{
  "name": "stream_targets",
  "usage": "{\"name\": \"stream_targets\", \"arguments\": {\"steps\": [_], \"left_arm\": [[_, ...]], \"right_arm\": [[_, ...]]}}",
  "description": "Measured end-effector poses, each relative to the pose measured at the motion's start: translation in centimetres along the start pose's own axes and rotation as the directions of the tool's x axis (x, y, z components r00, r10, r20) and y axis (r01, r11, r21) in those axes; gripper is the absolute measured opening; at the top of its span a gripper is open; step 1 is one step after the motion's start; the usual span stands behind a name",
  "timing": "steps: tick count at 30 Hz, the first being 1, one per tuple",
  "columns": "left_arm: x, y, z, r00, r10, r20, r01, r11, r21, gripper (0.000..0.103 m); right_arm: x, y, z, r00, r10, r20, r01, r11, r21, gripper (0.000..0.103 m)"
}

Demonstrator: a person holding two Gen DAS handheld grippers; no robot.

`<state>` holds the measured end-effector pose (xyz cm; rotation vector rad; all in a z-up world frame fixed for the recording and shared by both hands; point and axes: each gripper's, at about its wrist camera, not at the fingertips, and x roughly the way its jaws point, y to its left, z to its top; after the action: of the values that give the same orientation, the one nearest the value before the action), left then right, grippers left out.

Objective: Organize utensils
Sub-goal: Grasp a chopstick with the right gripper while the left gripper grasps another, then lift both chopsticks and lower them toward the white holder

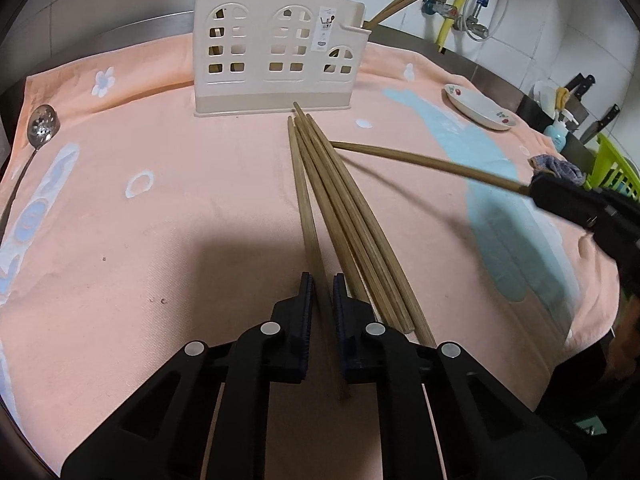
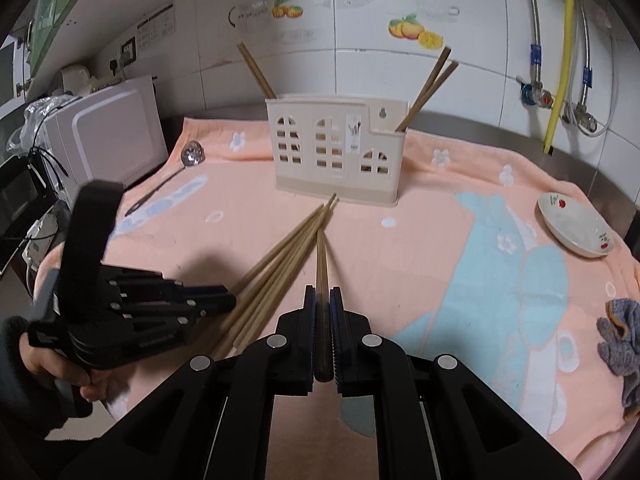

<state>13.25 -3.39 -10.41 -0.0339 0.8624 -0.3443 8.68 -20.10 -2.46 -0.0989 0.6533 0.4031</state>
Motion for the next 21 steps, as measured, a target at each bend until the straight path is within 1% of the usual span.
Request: {"name": "stream_targets", "arguments": {"steps": [4,8,16,21], "left_arm": [[-0.2,-0.1,0.2,1.0,0.02,0.002,-0.02,1.0,0.0,0.008],[-1.4,0.3,0.7,0.999,0.025,0.027,-0.026,1.0,0.004,0.007],[-5.0,1.0,3.7,0.989,0.051,0.138,-0.057,0.998,0.04,0.006],[-6.8,0.9,6.4,0.98,0.035,0.195,-0.049,0.997,0.066,0.006]], "right_arm": [[-0.7,-0.2,1.0,1.0,0.002,0.026,-0.001,1.0,-0.004,0.007],[-1.4,-0.5,2.3,0.999,0.006,0.047,-0.005,1.0,-0.009,0.007],[-2.4,-1.1,6.0,0.995,0.037,0.089,-0.035,0.999,-0.023,0.007],[-2.6,-1.8,8.8,0.994,0.056,0.098,-0.053,0.998,-0.033,0.007]]}}
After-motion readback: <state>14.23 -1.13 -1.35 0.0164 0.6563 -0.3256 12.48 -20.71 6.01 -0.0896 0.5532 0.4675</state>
